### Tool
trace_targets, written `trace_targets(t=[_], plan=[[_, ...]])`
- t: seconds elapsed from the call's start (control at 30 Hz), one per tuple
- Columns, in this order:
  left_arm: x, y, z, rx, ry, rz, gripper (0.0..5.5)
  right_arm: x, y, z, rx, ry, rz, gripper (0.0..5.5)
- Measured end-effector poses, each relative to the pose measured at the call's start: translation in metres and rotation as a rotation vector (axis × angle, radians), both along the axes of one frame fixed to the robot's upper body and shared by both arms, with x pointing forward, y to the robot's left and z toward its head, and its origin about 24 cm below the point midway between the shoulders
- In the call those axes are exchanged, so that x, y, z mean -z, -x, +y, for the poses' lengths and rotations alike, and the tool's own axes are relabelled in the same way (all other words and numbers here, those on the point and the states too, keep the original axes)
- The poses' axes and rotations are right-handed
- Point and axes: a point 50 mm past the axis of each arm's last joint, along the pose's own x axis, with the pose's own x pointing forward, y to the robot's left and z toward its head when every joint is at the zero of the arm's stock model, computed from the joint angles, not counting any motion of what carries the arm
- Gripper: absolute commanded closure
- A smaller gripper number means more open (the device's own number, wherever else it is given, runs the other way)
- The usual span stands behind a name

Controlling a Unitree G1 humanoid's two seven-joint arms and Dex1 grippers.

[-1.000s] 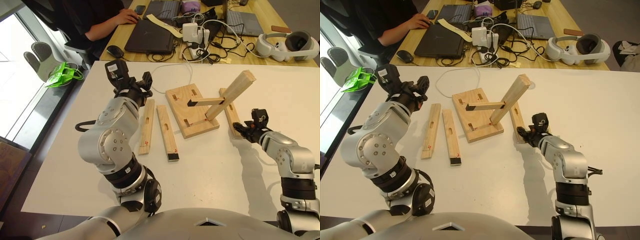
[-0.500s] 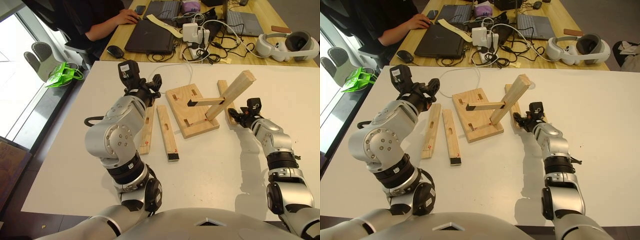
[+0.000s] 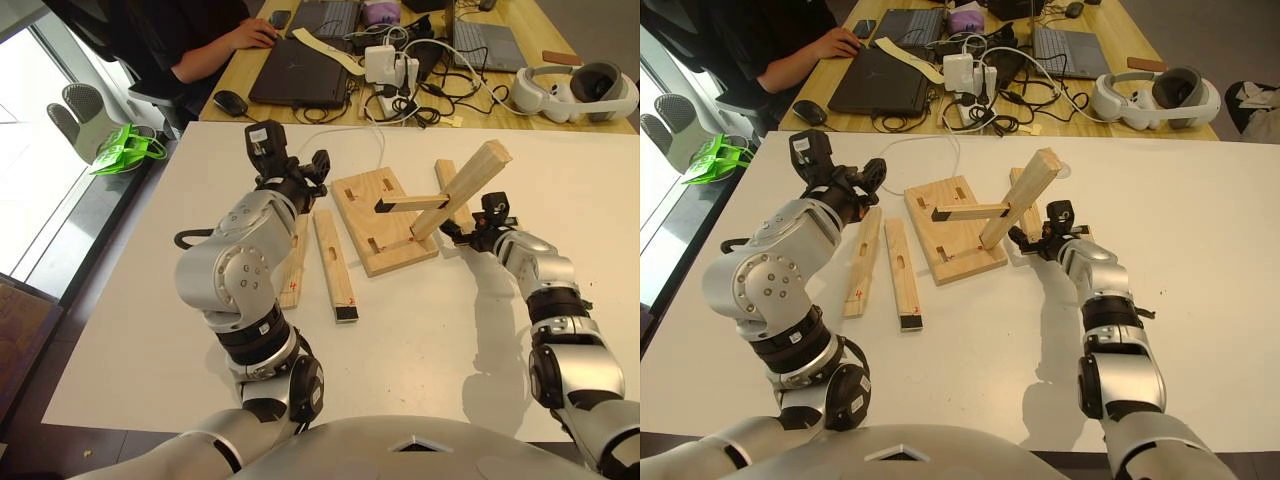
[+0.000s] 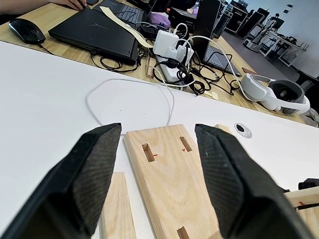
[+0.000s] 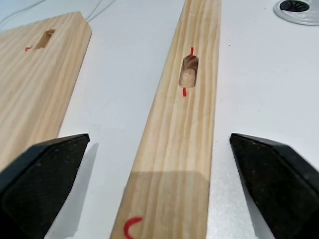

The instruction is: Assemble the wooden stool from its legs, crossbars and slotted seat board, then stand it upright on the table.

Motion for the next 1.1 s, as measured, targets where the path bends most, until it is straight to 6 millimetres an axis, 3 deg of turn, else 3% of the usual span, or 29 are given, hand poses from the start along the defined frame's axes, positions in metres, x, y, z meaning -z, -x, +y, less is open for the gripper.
trace_targets(t=[0.03, 0.63, 0.77, 1.0, 1.03, 1.1], plan=[[0.000, 0.000, 0.000, 0.001, 0.000, 0.001, 2.77, 0.000, -0.002, 0.000, -0.007, 0.022, 0.009, 0.13], [-0.001, -0.001, 0.002, -0.014, 0.007, -0.014, 2.77, -0.002, -0.009, -0.016, -0.010, 0.106, 0.037, 3.44], [-0.002, -0.001, 0.003, -0.039, 0.011, -0.033, 2.77, -0.003, -0.009, -0.016, -0.006, 0.110, 0.029, 3.45], [-0.011, 0.019, 0.017, -0.212, -0.126, -0.333, 2.77, -0.002, -0.006, -0.023, 0.048, 0.084, -0.021, 3.45], [-0.009, 0.024, 0.018, -0.222, -0.148, -0.361, 2.77, -0.002, -0.005, -0.025, 0.059, 0.070, -0.030, 3.45], [0.023, 0.040, 0.021, -0.229, -0.184, -0.266, 2.77, -0.002, -0.002, -0.028, 0.076, 0.047, -0.052, 3.45]])
